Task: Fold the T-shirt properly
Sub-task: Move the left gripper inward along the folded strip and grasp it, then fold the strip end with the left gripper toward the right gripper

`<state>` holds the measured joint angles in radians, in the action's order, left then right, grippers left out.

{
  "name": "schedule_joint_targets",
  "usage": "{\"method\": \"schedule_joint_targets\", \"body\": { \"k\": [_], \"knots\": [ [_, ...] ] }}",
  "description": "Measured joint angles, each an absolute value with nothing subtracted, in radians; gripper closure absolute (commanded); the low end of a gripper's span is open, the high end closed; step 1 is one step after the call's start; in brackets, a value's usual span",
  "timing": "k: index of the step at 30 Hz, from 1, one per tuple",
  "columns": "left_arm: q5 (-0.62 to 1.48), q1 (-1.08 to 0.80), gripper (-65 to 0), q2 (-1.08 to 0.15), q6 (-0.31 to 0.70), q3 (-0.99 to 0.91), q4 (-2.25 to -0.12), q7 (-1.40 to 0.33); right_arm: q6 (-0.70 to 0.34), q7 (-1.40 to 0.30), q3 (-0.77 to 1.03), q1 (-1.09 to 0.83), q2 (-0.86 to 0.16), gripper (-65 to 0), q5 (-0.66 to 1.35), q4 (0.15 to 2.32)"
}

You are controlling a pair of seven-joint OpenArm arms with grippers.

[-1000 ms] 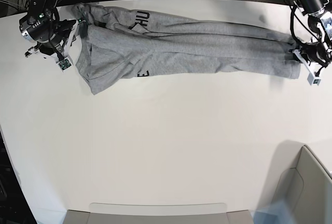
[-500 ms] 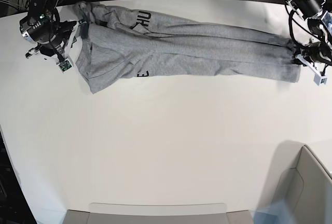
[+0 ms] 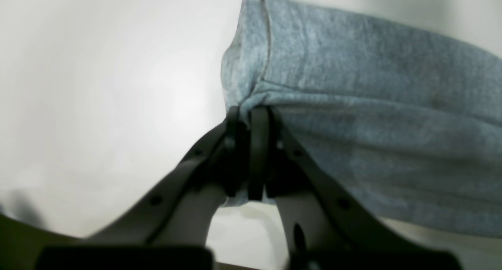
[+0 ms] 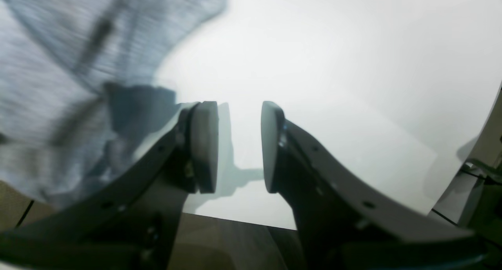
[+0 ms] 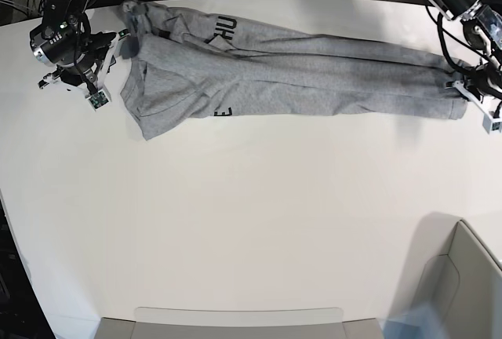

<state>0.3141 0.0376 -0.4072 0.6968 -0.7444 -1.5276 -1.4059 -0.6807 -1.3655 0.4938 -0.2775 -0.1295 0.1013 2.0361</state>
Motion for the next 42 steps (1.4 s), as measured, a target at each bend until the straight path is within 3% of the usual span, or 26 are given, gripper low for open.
{"method": "schedule_joint_targets", "body": {
  "k": [16,32,42],
  "knots": [
    [0.312,-0.161,0.0,-0.219,0.697,-0.580,-1.984,-1.411,-0.681,-1.365,0.492,-0.255,-0.110,-18.9,0.102,2.035],
    [0.313,-0.183,0.0,-0.082,0.697,-0.405,-2.016,-1.410,-0.681,-1.365,0.492,-0.254,-0.107,-18.9,0.102,2.035],
    [0.313,-0.208,0.0,-0.062,0.697,-0.266,-2.016,-1.411,-0.681,-1.365,0.492,-0.252,-0.089,-18.9,0.098,2.035]
  ]
}}
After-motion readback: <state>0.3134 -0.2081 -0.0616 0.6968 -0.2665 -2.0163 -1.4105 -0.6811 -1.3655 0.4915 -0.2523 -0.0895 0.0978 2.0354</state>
